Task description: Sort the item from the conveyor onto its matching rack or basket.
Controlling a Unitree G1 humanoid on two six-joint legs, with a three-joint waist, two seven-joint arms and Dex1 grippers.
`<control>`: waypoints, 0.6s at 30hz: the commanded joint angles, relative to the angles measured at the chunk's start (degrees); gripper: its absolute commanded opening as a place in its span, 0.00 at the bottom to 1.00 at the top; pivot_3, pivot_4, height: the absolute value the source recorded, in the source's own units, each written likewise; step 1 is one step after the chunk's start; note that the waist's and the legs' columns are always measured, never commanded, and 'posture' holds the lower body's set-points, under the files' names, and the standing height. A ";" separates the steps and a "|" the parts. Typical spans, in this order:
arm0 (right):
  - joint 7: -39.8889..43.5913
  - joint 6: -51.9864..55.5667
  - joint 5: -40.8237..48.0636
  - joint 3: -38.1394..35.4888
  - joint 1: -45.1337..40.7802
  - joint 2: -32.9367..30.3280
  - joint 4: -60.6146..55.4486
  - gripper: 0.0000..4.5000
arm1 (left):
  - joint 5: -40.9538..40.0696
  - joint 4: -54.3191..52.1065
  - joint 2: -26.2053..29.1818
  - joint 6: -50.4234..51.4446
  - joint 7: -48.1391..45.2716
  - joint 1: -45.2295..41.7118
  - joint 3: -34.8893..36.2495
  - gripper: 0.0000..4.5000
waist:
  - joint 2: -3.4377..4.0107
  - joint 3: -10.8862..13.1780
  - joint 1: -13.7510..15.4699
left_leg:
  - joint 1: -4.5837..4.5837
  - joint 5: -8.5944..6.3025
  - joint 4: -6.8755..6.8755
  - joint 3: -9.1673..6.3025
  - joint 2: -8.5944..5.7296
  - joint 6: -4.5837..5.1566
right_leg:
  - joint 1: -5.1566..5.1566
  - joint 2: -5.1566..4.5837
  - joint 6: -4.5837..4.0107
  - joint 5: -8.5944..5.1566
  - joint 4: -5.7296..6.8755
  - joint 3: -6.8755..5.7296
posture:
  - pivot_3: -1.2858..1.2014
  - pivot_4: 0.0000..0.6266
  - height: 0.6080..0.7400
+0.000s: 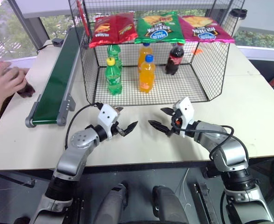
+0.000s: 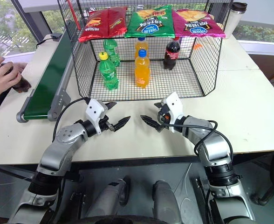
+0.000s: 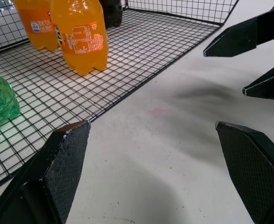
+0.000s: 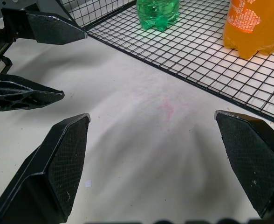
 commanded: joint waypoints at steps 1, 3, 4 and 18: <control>-0.09 -0.59 0.70 -0.67 -1.73 0.33 -2.13 0.99 | -0.67 -0.94 -0.04 -1.91 -0.17 0.46 1.47 1.00 | 0.00 0.00 0.00 | 0.00 0.00 0.00 0.00 0.00 0.00 | 0.00 0.00 0.00 0.00 0.00 0.00 | 0.52 0.24 0.98; -0.05 -0.59 0.73 -0.71 -1.74 0.32 -2.18 0.99 | -0.80 -1.02 -0.23 -1.80 0.11 0.55 1.65 1.00 | 0.00 0.00 0.00 | 0.00 0.00 0.00 0.00 0.00 0.00 | 0.00 0.00 0.00 0.00 0.00 0.00 | 0.52 0.24 0.98; -0.03 -0.57 0.76 -0.74 -1.74 0.32 -2.22 0.99 | -0.55 -1.02 -0.13 -1.42 0.41 0.49 1.59 1.00 | 0.00 0.00 -0.01 | 0.00 0.00 0.00 0.00 0.00 0.00 | 0.00 0.00 0.00 0.00 0.00 0.00 | 0.52 0.24 0.98; 0.40 -0.45 1.25 -0.72 -1.62 -0.08 -2.86 0.99 | 0.18 -1.11 0.10 -1.08 0.78 0.74 0.72 1.00 | 0.00 0.00 0.00 | 0.00 0.00 0.00 0.00 0.00 0.00 | 0.00 0.00 0.00 0.00 0.00 0.00 | 0.52 0.24 0.98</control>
